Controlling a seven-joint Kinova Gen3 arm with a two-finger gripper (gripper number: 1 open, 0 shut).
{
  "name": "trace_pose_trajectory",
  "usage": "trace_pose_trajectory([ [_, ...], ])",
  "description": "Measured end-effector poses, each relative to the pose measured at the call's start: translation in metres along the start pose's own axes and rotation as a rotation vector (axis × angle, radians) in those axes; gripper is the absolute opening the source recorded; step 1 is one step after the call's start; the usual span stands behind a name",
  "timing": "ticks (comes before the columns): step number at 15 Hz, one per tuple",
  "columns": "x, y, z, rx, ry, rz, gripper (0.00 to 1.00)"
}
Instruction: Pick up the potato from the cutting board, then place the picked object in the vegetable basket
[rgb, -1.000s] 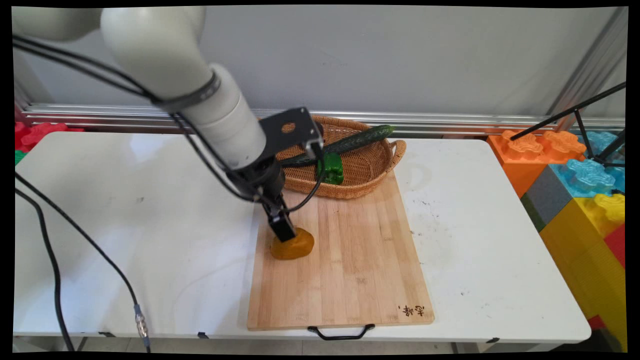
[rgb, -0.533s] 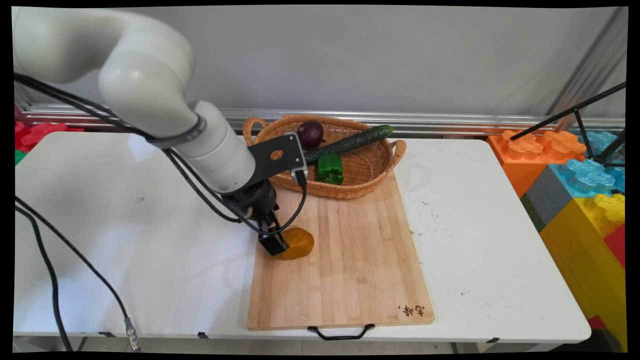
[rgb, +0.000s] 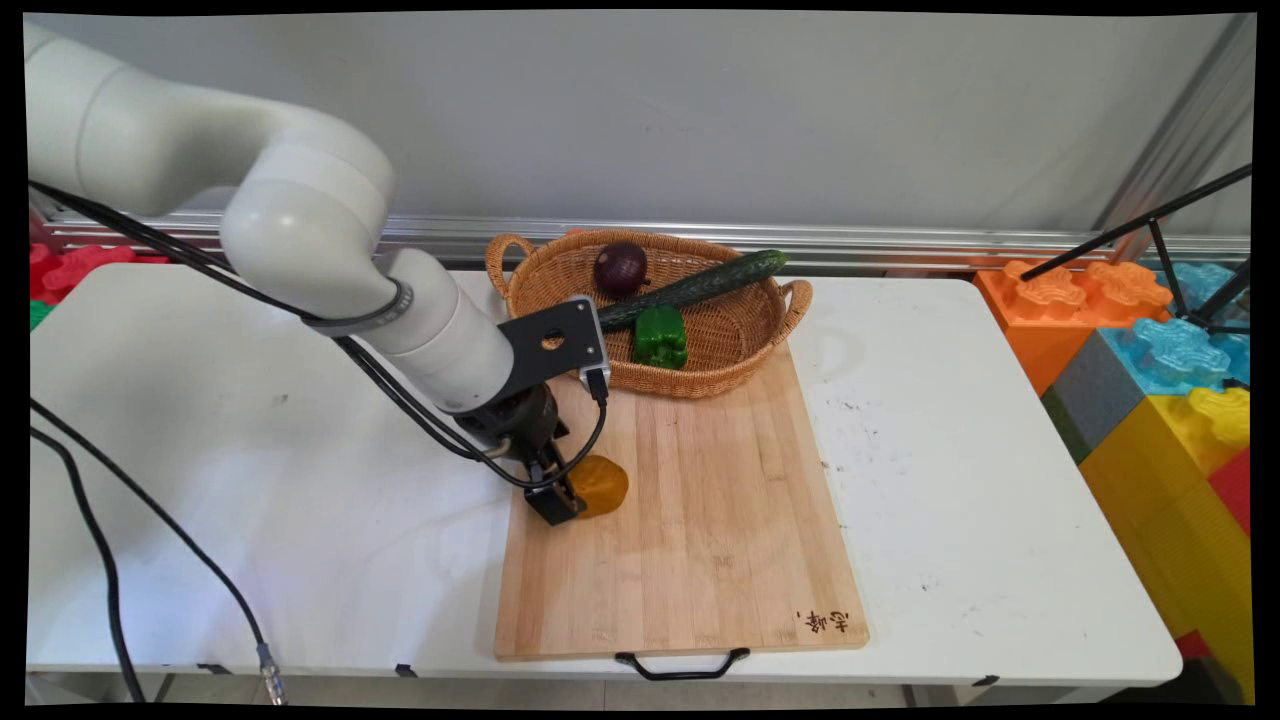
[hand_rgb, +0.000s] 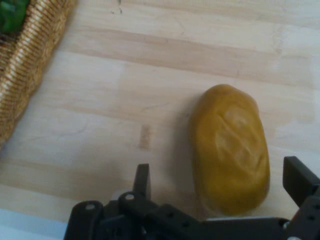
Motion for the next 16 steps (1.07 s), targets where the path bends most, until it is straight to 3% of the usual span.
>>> trace_pose_trajectory([
  [2, -0.002, -0.001, 0.006, -0.003, 0.011, -0.001, 1.0],
  [3, -0.003, -0.001, 0.009, -0.005, 0.016, -0.002, 0.0],
  [11, -0.002, 0.005, 0.005, -0.022, 0.04, -0.009, 0.0],
  [16, 0.021, 0.002, -0.031, 0.063, 0.05, 0.002, 0.0],
])
